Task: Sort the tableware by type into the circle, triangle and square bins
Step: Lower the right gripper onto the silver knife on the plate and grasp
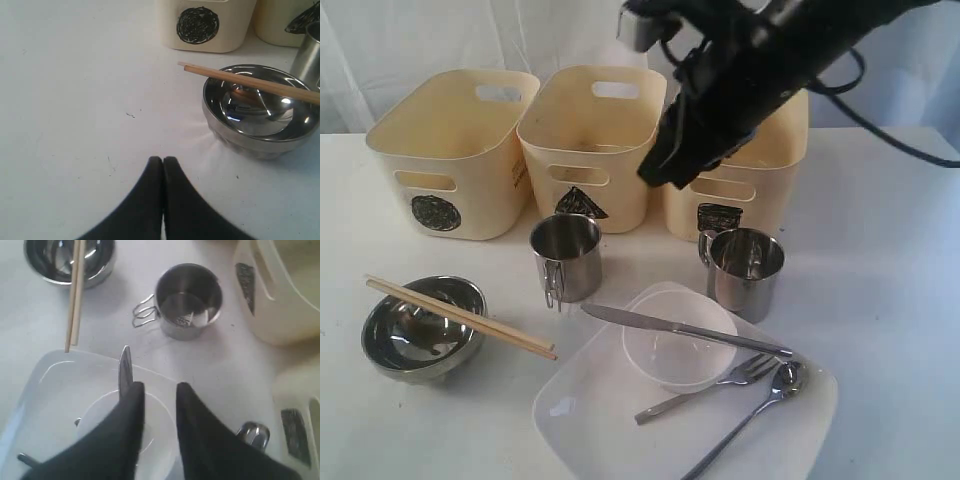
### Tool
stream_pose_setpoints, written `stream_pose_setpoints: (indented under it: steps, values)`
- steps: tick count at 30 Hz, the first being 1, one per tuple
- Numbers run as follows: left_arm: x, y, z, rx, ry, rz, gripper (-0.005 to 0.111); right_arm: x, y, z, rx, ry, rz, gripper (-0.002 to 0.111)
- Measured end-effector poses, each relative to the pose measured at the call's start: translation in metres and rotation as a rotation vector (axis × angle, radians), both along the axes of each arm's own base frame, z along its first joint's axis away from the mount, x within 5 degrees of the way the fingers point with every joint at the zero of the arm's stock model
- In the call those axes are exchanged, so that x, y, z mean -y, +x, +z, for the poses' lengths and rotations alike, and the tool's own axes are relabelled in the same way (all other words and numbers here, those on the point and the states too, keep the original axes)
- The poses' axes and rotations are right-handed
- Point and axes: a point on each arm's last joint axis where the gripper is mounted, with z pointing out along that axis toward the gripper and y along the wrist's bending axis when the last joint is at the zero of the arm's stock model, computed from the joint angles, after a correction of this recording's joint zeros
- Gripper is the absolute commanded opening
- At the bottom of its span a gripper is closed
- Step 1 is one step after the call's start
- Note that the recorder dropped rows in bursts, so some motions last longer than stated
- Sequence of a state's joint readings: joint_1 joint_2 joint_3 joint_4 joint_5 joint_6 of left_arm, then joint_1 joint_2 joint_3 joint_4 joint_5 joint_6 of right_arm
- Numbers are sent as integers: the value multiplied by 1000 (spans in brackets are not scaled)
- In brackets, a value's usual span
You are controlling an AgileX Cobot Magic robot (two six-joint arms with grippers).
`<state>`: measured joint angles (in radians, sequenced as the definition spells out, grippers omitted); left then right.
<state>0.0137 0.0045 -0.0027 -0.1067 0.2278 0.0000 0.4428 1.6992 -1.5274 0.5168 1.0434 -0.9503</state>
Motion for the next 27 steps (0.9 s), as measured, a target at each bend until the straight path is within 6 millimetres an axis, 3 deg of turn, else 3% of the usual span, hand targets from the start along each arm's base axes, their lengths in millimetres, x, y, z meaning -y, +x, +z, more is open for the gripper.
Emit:
stream_pose_setpoints:
  steps: [3,11,18,27]
  values:
    - [0,0,0,0,0,0,0,-20,3,-13,-18,-20,72,56]
    - [0,0,0,0,0,0,0,-59,-8,-52,-41,-162,218,56]
    - [0,0,0,0,0,0,0,-38,-5,-52,6,-438,90,56]
    - [0,0,0,0,0,0,0,-34,-8,-57,-69,-494,56,56]
